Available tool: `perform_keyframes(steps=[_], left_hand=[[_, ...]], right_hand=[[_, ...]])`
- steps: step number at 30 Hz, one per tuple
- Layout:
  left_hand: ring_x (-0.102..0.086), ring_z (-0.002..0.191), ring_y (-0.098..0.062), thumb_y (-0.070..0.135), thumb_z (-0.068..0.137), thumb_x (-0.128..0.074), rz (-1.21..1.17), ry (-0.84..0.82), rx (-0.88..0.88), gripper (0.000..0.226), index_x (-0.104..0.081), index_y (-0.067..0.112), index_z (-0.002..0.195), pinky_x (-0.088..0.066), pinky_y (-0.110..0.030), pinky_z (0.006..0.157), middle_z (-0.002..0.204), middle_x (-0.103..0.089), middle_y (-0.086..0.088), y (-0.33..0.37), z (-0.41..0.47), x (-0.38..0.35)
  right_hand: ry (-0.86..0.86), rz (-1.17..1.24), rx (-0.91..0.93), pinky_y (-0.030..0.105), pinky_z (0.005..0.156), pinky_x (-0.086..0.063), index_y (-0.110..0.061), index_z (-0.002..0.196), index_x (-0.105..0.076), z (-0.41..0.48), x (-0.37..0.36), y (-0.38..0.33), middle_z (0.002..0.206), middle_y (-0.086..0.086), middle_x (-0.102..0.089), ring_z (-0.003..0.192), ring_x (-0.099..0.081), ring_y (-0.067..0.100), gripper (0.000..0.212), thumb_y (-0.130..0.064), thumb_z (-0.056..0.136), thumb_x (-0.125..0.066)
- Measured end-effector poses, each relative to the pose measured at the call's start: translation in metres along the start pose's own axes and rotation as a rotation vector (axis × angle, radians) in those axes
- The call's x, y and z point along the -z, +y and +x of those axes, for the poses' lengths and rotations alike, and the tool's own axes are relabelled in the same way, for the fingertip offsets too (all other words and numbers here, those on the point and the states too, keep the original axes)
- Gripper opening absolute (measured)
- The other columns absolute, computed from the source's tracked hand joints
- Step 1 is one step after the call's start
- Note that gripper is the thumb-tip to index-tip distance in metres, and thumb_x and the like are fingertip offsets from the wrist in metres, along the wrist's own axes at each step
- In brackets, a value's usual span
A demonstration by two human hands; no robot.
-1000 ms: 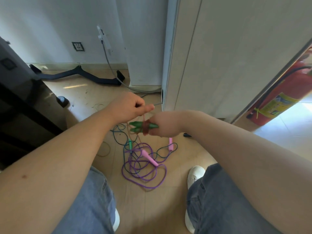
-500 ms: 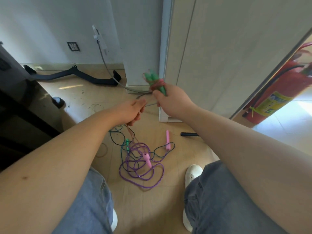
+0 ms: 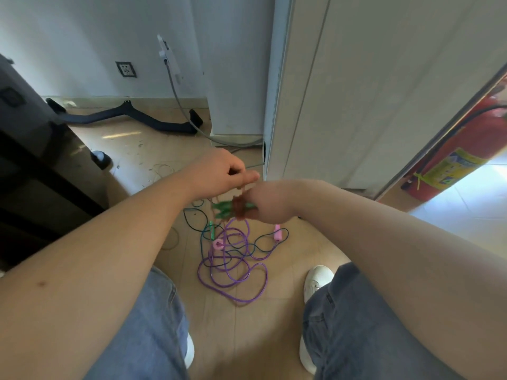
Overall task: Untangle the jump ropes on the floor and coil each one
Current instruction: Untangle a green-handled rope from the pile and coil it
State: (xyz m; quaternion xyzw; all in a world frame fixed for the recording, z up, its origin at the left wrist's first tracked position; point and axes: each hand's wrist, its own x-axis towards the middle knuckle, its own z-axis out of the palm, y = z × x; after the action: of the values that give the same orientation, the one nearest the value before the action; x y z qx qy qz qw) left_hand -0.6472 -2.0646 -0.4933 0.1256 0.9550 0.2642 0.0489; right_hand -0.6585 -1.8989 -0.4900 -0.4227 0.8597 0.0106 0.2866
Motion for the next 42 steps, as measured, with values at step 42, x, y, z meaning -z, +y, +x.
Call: perform_keyframes(steps=[42], left_hand=[[-0.051,0.054,-0.016,0.053,0.097,-0.051,-0.513,-0.035,0.297,0.057,-0.057,0.015,0.056,-0.046,-0.033,0.072,0.056,-0.054,-0.003,-0.005,-0.006,0.019]], right_hand=[[0.275,0.347,0.110,0.041,0.087,-0.052,-0.022,0.118,-0.063,-0.012,0.008,0.013,0.099,-0.001,-0.068,0.092,-0.063,0.019,0.029,-0.043,0.100,-0.056]])
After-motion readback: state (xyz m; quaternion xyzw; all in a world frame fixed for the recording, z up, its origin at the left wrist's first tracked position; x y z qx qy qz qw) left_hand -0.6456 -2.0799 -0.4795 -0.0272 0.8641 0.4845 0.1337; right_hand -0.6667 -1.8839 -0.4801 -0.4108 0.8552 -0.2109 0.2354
